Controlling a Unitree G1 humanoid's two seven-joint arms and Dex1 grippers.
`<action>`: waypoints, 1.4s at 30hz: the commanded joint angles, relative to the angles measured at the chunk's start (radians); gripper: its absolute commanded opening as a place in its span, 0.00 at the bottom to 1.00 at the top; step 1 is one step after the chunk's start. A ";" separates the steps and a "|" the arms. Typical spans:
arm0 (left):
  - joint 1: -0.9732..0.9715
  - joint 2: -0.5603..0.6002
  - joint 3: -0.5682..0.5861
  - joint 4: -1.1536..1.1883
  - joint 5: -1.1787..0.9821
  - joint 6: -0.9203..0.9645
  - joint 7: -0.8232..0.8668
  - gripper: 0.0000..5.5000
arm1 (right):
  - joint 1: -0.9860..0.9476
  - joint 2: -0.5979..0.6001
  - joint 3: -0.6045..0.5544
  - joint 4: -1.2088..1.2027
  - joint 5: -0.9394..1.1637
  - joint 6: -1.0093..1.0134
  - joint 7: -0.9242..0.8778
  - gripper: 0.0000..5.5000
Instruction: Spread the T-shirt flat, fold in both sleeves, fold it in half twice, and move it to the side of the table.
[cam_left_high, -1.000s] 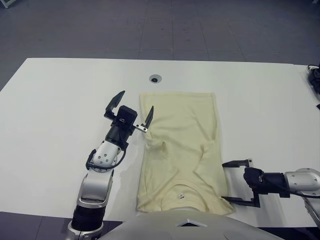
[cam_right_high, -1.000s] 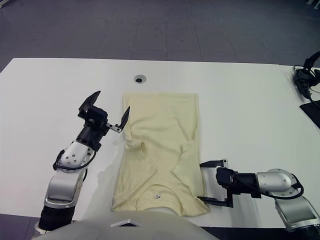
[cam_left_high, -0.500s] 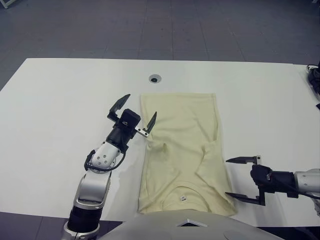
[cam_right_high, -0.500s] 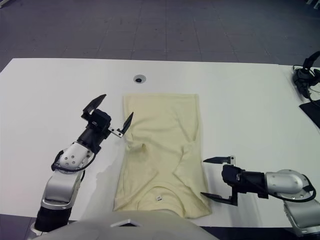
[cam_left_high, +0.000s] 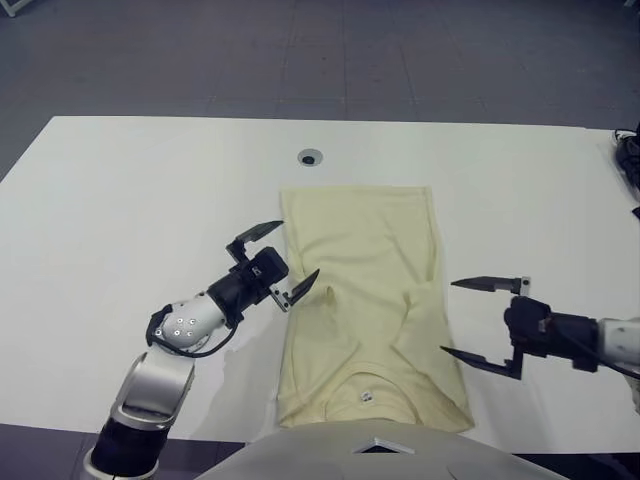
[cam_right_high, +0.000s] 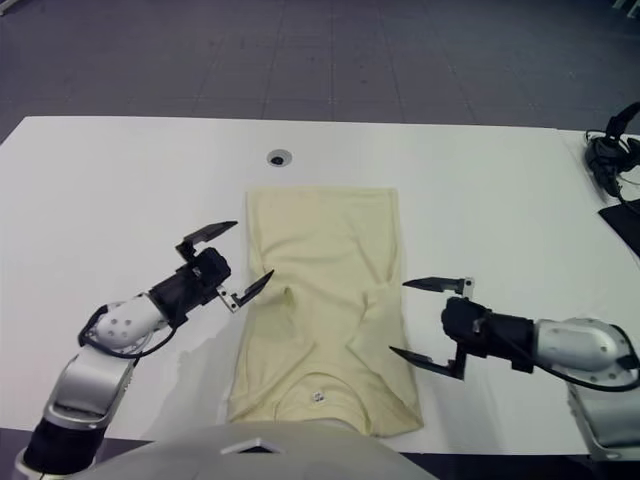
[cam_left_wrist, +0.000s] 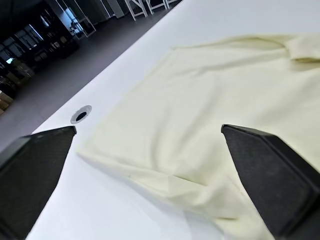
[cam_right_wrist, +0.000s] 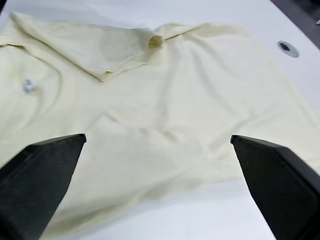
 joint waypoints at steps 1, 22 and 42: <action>-0.047 0.001 -0.083 0.099 0.086 -0.012 0.008 0.98 | -0.124 0.060 0.141 0.076 -0.211 -0.051 -0.110 0.98; -0.180 0.056 -0.158 0.428 0.328 -0.194 0.071 0.98 | -0.445 0.167 0.475 0.340 -0.668 -0.140 -0.324 0.98; -0.228 -0.019 0.012 0.246 0.024 -0.255 0.053 0.98 | -0.378 0.178 0.190 0.104 -0.235 0.035 -0.280 0.98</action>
